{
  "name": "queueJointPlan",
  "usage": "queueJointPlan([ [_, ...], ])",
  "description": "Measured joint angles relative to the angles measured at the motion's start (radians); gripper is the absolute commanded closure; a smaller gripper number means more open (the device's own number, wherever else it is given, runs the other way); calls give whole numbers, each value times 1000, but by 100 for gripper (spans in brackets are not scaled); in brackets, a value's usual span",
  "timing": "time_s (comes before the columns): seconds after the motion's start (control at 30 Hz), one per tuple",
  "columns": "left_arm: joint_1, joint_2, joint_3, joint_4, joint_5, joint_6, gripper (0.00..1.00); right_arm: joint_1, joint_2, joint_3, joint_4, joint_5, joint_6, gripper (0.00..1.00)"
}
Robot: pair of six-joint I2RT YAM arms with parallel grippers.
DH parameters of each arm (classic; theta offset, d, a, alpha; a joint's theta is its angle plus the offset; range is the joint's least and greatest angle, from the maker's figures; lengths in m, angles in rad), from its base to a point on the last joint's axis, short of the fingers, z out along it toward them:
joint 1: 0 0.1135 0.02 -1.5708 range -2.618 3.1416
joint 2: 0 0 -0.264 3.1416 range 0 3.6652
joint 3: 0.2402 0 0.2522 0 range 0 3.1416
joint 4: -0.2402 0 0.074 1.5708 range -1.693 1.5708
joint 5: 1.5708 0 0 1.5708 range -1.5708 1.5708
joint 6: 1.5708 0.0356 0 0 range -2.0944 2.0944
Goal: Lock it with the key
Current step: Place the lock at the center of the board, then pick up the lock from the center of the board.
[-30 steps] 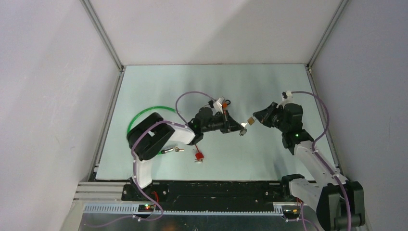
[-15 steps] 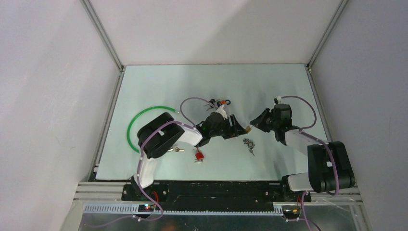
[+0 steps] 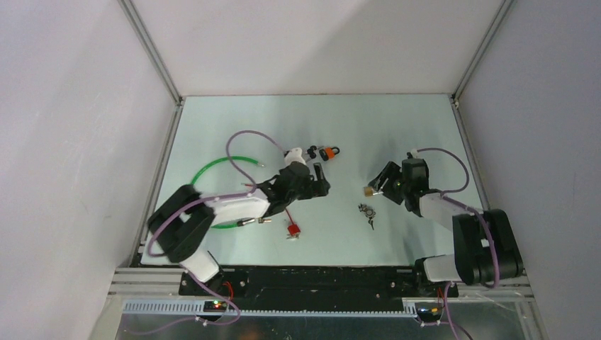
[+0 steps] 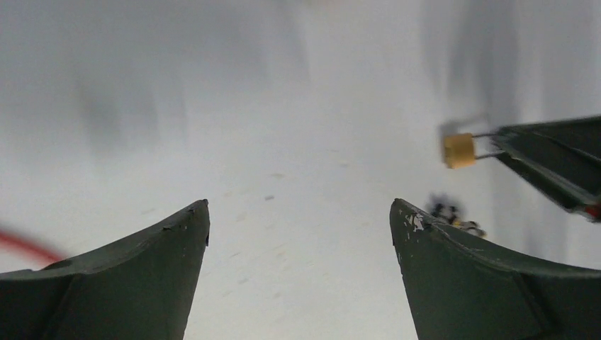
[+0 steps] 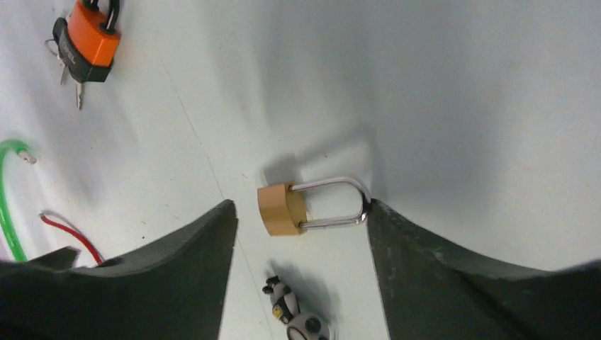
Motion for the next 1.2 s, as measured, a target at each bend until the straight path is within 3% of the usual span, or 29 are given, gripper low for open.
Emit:
queueJointPlan([
  [0.17, 26, -244, -105, -172, -165, 38, 0, 62, -206, -6, -144, 195, -40, 16],
  [0.27, 65, -383, -175, -241, -213, 39, 0, 139, -298, 7, -210, 294, -71, 16],
  [0.43, 99, -628, -235, -344, -278, 40, 0, 417, -292, 111, -281, 427, -146, 19],
  [0.57, 101, -812, -243, -388, -311, 44, 0, 659, -132, 277, -282, 471, -207, 22],
  [0.77, 102, -974, -245, -457, -343, 48, 0, 840, 146, 482, -279, 437, -273, 26],
  [0.83, 102, -1001, -245, -480, -350, 48, 0, 873, 217, 527, -290, 414, -284, 28],
  [1.0, 102, -1052, -245, -528, -365, 49, 0, 924, 366, 618, -323, 336, -294, 46],
  [1.2, 102, -1106, -245, -577, -366, 50, 0, 927, 550, 790, -369, 318, -292, 50],
])
